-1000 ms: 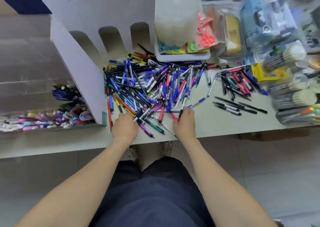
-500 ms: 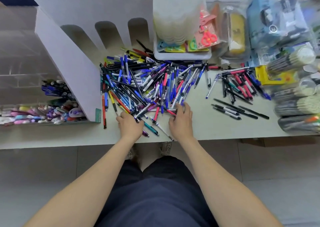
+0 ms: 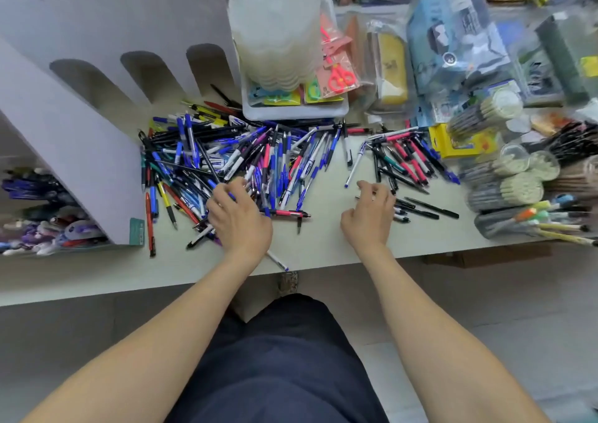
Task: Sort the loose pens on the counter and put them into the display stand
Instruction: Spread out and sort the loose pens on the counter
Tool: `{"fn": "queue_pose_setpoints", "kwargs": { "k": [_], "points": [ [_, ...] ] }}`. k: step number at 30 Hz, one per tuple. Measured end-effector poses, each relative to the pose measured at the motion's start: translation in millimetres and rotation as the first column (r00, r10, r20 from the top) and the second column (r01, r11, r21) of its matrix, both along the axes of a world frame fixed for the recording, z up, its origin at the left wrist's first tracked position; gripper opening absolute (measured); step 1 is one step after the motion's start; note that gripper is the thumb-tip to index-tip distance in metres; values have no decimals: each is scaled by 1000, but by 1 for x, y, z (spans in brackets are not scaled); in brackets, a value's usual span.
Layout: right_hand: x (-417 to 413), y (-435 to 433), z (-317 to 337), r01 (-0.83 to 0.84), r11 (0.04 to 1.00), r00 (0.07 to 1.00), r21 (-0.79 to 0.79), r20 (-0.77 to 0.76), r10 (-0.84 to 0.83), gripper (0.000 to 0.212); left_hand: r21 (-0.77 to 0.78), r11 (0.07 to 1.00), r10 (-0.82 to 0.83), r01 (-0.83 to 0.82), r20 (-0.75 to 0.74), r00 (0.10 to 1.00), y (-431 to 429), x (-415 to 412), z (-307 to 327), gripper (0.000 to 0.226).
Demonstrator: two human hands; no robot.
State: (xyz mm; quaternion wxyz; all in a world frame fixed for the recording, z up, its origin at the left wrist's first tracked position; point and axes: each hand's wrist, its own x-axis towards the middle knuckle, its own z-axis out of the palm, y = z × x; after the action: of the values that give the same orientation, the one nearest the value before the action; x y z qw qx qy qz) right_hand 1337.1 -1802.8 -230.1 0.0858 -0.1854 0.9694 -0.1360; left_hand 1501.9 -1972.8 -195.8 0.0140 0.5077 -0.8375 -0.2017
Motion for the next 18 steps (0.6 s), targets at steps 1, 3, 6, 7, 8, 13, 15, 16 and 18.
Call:
{"fn": "queue_pose_setpoints", "kwargs": {
  "k": [1, 3, 6, 7, 8, 13, 15, 16, 18],
  "points": [
    [-8, 7, 1, 64, 995, 997, 71, 28, -66, 74, -57, 991, -124, 123, -22, 992, 6, -5, -4, 66],
    [-23, 21, -2, 160, 966, 975, 203, 122, -187, 89, -95, 929, -357, 357, 17, 934, 17, -17, -9, 56],
    [-40, 34, -9, 177, 954, 960, 243, 172, -222, 86, -36, 824, -555, 566, 157, 817, 28, -36, -12, 56],
    [-41, 35, -11, 156, 960, 973, 233, 132, -190, 82, -25, 795, -589, 606, 202, 782, 30, -42, -13, 58],
    [-41, 33, -11, 128, 967, 984, 221, 91, -151, 76, -24, 768, -616, 640, 243, 749, 31, -47, -13, 59],
    [-32, 9, -12, -8, 997, 989, 79, 145, -3, 57, -8, 723, -641, 691, 366, 675, 27, -74, -15, 61],
    [-34, 3, -10, -58, 998, 982, -16, 177, 60, 51, -21, 707, -647, 706, 383, 660, 26, -86, -13, 61],
    [-37, 2, -8, -94, 994, 977, -60, 187, 103, 49, -25, 695, -659, 718, 375, 652, 26, -93, -12, 61],
    [-48, 4, -1, -152, 981, 975, -120, 144, 169, 46, -9, 670, -699, 742, 326, 636, 28, -107, -9, 65]
  ]
}}
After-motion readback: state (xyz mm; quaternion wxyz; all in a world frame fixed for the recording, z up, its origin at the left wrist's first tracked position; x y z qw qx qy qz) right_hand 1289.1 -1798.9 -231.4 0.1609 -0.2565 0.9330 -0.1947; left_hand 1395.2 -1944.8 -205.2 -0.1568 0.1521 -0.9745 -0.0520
